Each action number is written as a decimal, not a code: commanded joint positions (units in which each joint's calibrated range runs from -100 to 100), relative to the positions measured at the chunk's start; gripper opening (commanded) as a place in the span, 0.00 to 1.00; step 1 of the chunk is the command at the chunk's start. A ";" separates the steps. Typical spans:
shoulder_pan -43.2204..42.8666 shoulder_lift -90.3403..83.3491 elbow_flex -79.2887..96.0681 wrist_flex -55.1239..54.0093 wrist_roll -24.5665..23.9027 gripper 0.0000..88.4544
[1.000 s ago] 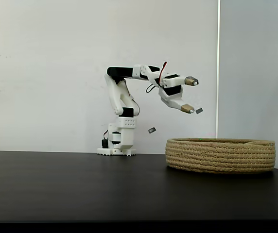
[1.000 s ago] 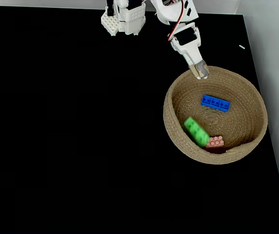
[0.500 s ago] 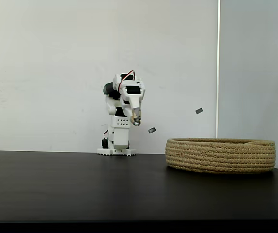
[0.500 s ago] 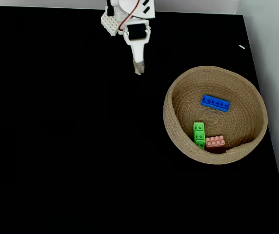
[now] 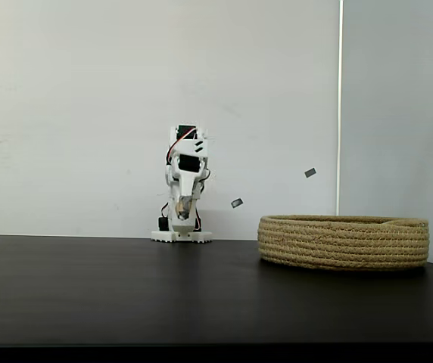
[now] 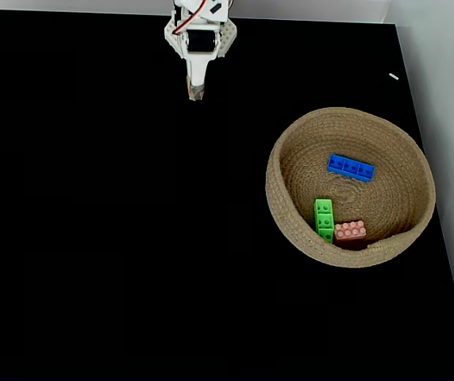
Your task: Place the lego blocks in the tray
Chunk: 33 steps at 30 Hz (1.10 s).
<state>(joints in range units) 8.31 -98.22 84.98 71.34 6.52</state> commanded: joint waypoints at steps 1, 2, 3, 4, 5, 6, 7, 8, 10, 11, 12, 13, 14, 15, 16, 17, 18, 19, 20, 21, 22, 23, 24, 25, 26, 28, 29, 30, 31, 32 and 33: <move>2.00 -0.49 5.81 -2.07 1.32 0.00; 2.08 -0.49 8.37 -4.74 2.20 0.00; 2.08 -0.49 9.19 -7.74 2.05 0.00; 1.92 -0.49 9.28 -7.82 2.25 0.00; 1.92 -0.49 9.28 -7.82 2.39 0.00; 1.83 -0.49 9.28 -7.82 2.54 0.00; 1.75 -0.49 9.28 -7.82 2.74 0.00; 1.59 -0.49 9.28 -7.82 3.08 0.00; 1.59 -0.49 9.37 -7.82 3.13 0.00; 1.59 -0.49 9.37 -7.82 3.13 0.00; 1.50 -0.49 9.37 -7.82 3.17 0.00; 1.42 -0.49 9.37 -7.82 3.22 0.00; 1.34 -0.49 9.37 -7.82 3.27 0.00; 1.26 -0.49 9.37 -7.82 3.37 0.02; 1.17 -0.49 9.37 -7.82 3.37 0.01; 1.17 -0.49 9.37 -7.82 3.08 0.01; 1.17 -0.49 9.37 -7.90 3.27 0.01; 1.17 -0.49 9.46 -7.99 4.05 0.01; 1.17 -0.49 9.83 -8.65 5.32 0.01; 1.09 -0.49 10.56 -9.49 7.52 0.01; 1.09 -0.49 11.92 -10.40 11.48 0.00; 1.01 -0.49 13.20 -10.74 18.51 0.00; 0.93 -0.49 14.57 -10.07 26.08 0.00; 0.68 -0.49 15.02 -7.57 31.40 0.00; 0.43 -0.49 15.02 -3.99 34.77 0.00; 0.27 -0.49 15.02 -0.74 38.14 0.00; 0.19 -0.49 15.02 1.01 39.80 0.00; 0.19 -0.49 15.02 3.76 43.22 0.01; -0.06 -0.49 15.02 4.17 46.35 0.01; -0.39 -0.49 15.02 4.17 45.32 0.01; -0.47 -0.49 15.02 4.17 45.47 0.01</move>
<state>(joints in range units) 8.39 -98.22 98.85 73.53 46.13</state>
